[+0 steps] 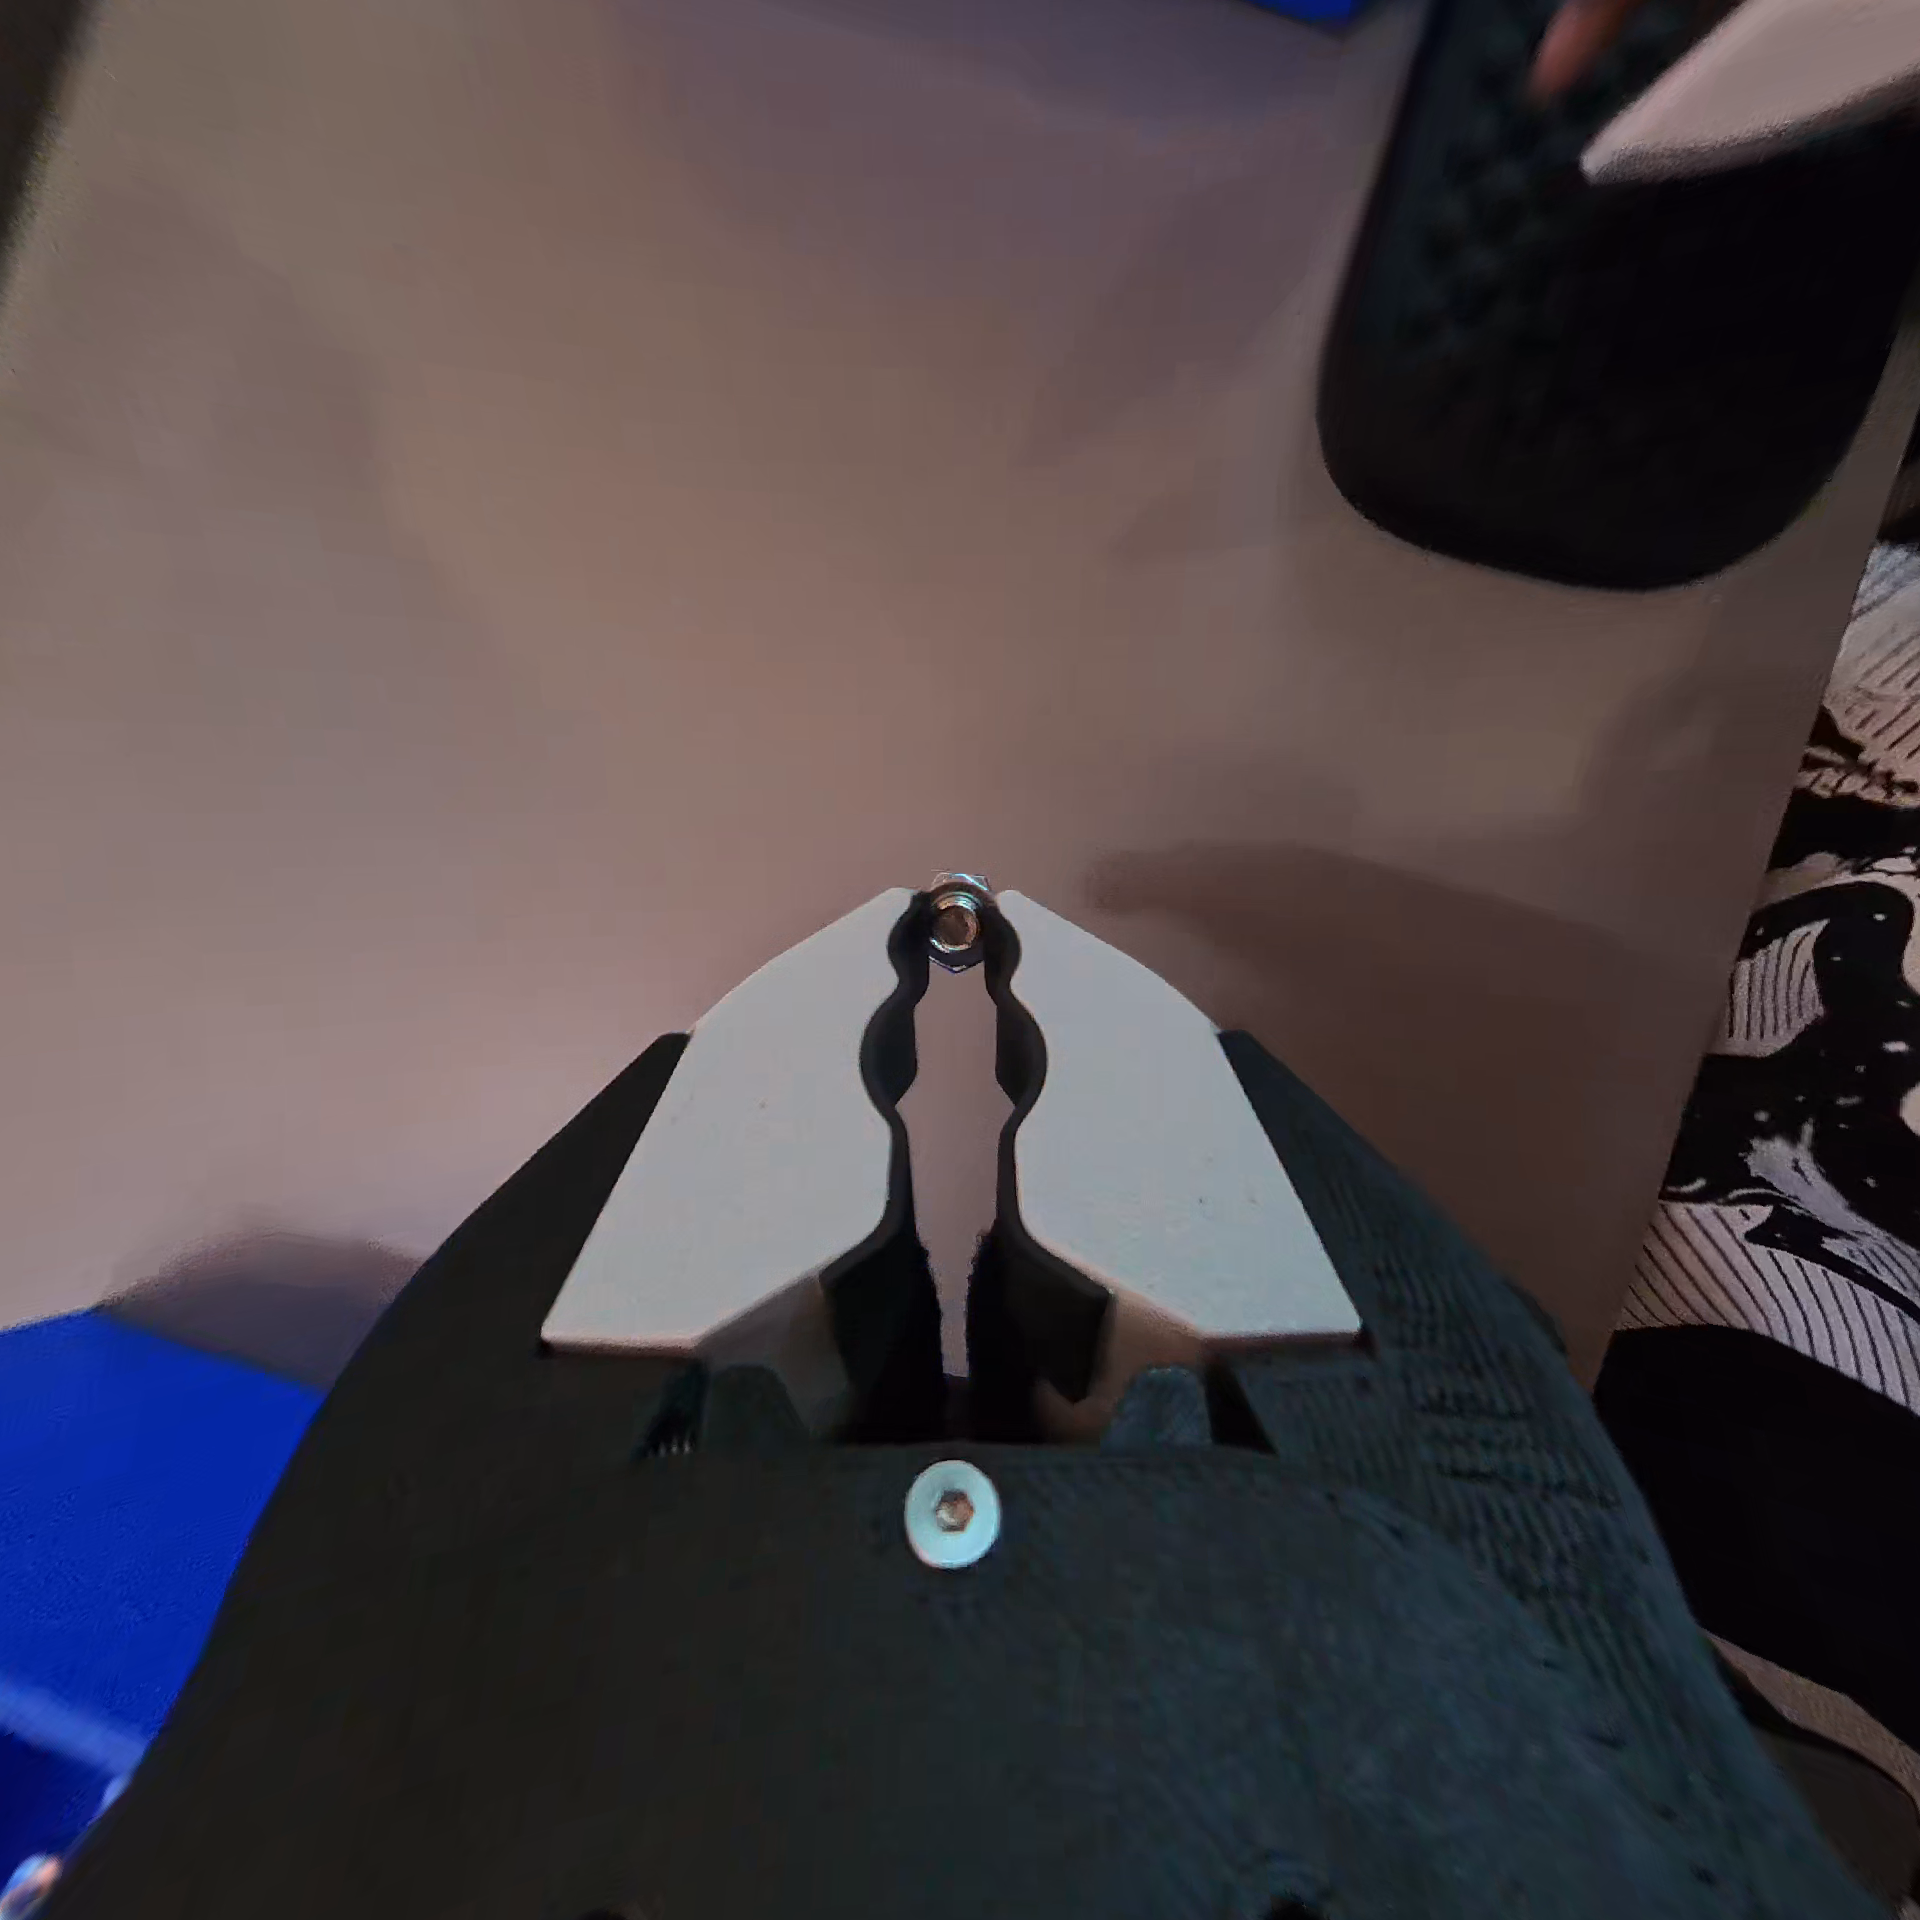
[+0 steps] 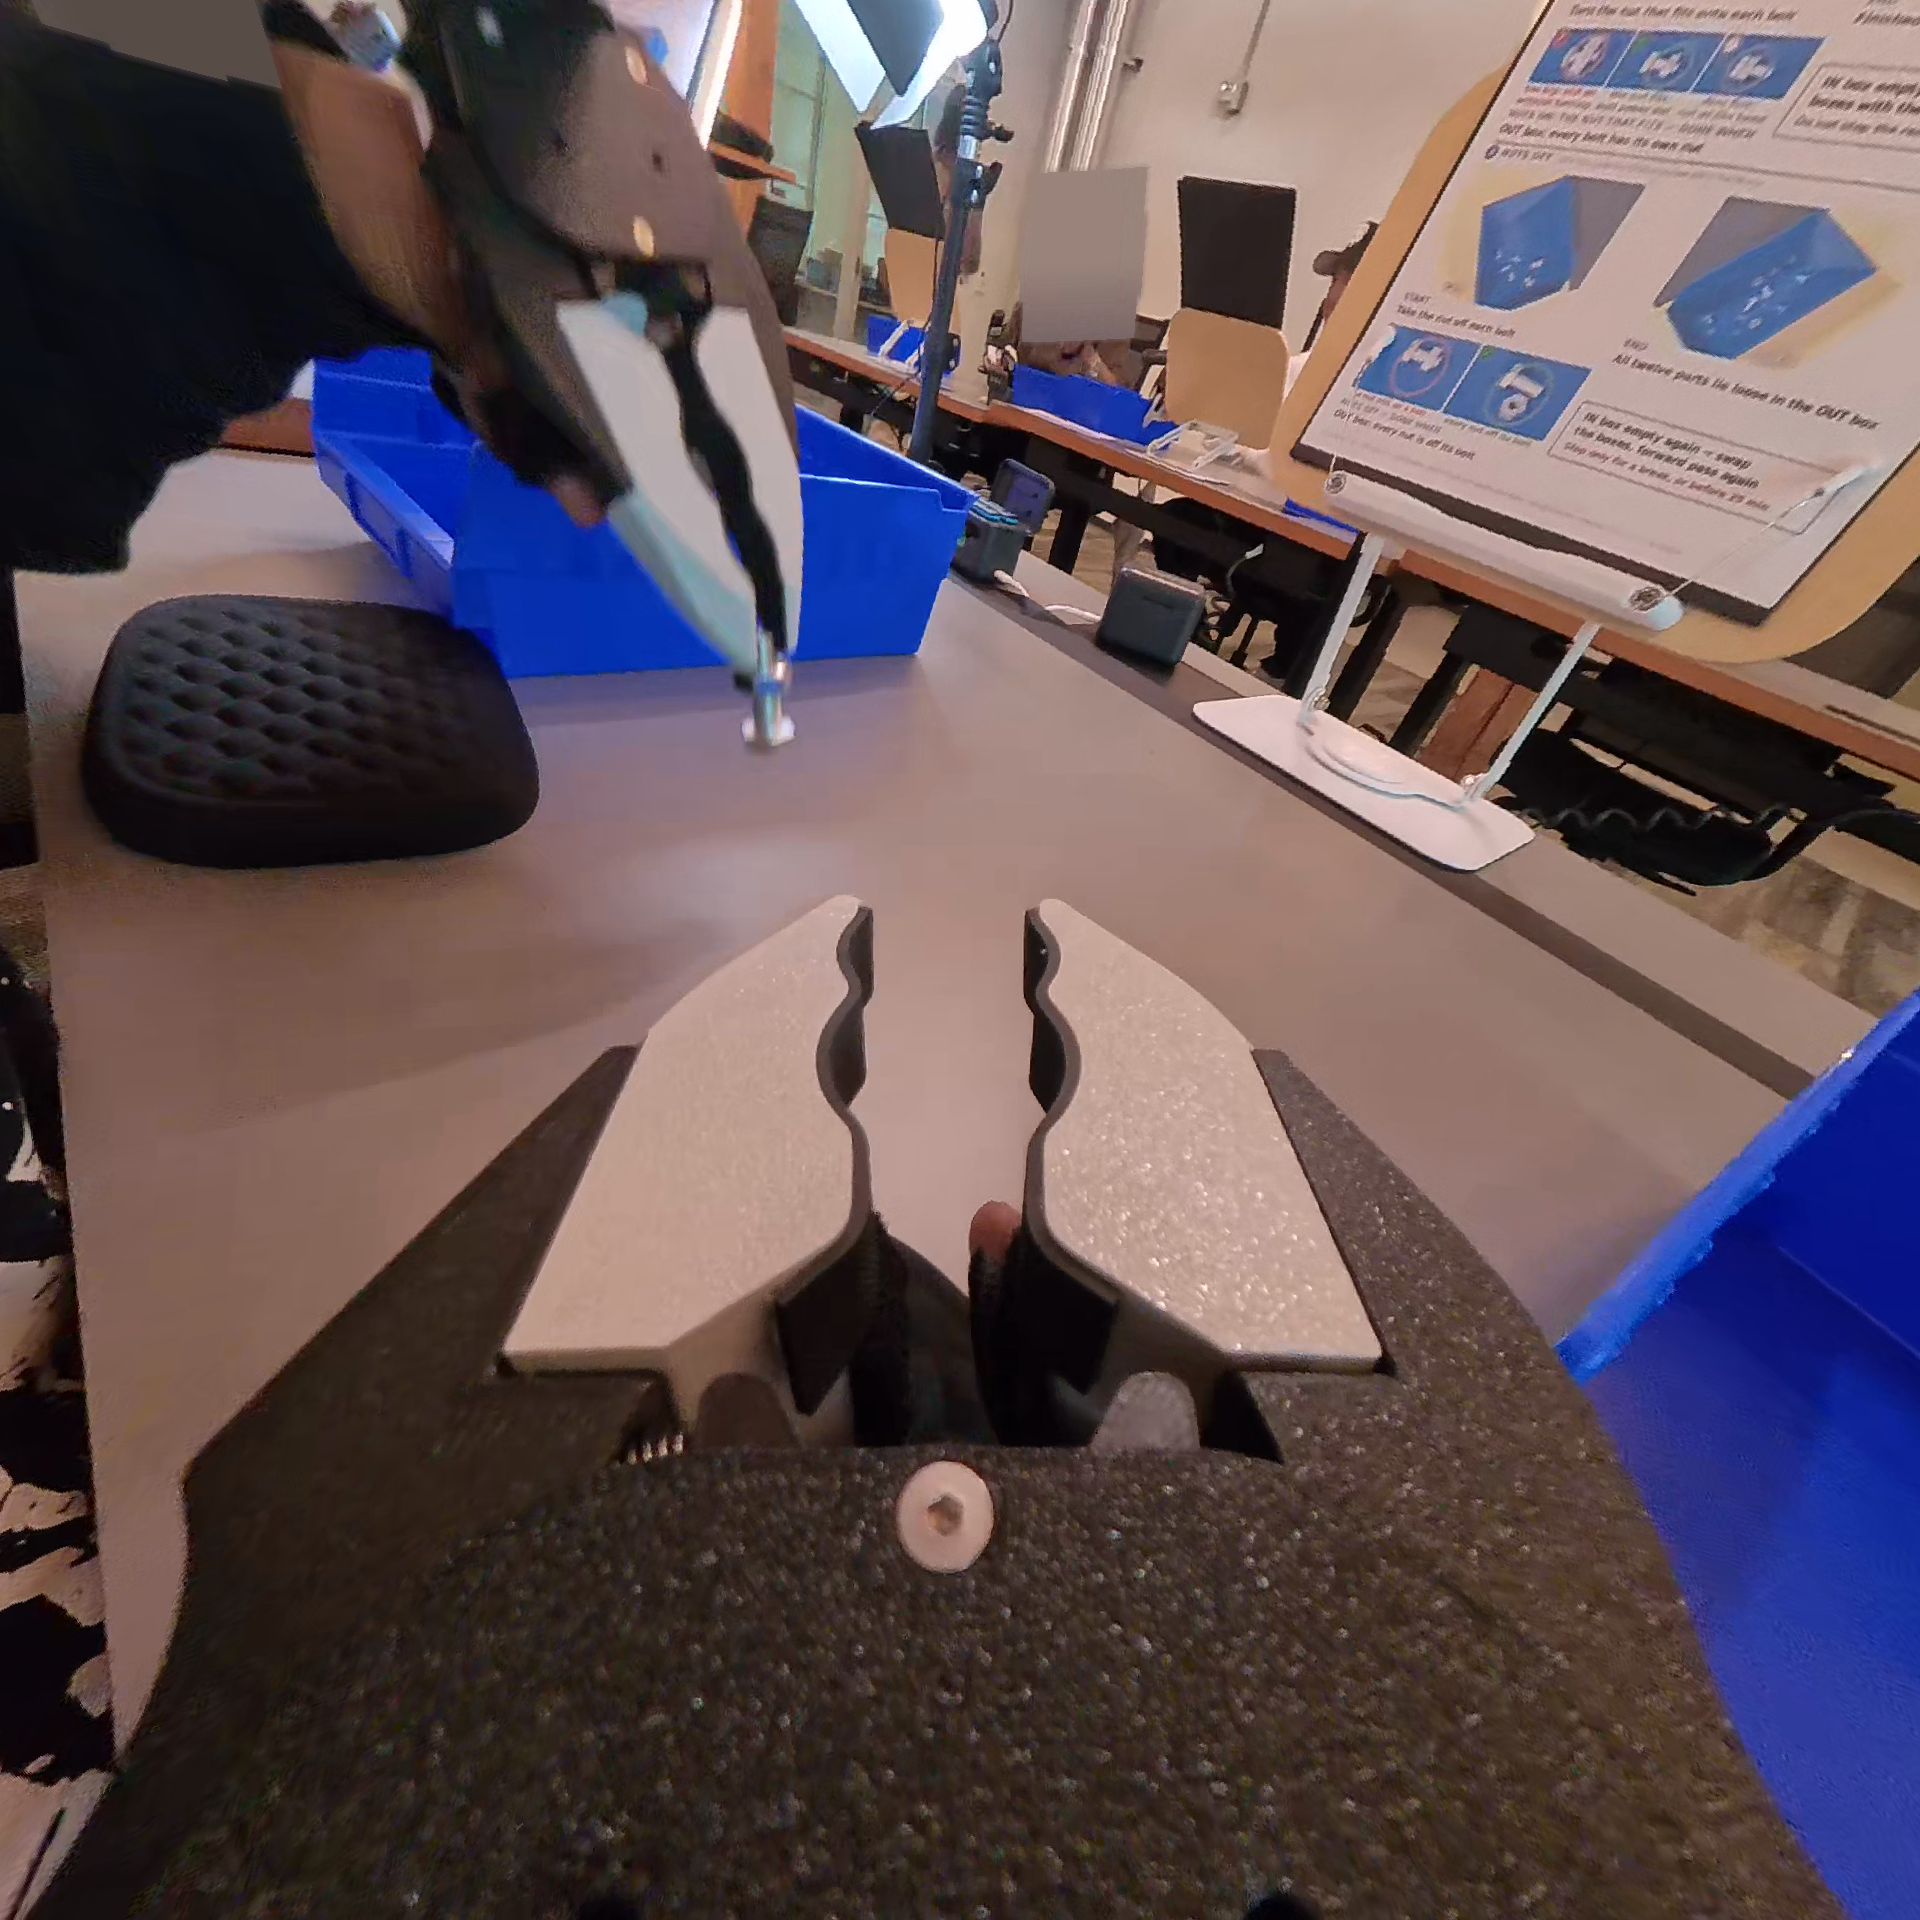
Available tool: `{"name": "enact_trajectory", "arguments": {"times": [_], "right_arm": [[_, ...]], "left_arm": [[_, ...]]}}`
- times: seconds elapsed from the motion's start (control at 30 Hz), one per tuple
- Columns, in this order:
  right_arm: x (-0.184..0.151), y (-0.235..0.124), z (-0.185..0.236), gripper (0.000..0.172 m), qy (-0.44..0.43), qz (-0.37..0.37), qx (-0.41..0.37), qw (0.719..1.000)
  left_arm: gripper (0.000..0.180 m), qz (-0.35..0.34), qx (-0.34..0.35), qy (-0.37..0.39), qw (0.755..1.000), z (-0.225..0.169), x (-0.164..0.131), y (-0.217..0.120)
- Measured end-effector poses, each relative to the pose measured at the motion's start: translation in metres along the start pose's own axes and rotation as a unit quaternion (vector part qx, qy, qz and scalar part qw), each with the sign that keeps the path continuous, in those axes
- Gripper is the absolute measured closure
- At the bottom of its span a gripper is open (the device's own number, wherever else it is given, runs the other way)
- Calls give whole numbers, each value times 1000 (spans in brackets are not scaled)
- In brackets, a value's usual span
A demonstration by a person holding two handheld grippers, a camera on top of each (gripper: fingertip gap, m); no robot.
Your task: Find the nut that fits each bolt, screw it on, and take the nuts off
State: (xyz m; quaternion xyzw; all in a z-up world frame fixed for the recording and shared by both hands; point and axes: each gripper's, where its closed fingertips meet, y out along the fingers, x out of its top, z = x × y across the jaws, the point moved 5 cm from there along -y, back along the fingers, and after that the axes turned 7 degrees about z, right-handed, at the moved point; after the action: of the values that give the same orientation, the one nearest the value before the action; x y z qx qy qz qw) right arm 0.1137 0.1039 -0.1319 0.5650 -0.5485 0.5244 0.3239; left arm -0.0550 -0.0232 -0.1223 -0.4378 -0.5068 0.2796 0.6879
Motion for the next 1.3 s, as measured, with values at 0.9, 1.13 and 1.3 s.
{"name": "enact_trajectory", "arguments": {"times": [0.9,1.13,1.3], "right_arm": [[11,55,30,145,73,114,168,976],[14,90,45,147,52,155,184,969],[2,114,56,148,42,205,194,958]], "left_arm": [[121,-342,-23,-91,935,-35,-6,-8],[115,-542,30,-163,824,-44,-33,-48],[115,-554,41,-177,813,-51,-45,-50]]}}
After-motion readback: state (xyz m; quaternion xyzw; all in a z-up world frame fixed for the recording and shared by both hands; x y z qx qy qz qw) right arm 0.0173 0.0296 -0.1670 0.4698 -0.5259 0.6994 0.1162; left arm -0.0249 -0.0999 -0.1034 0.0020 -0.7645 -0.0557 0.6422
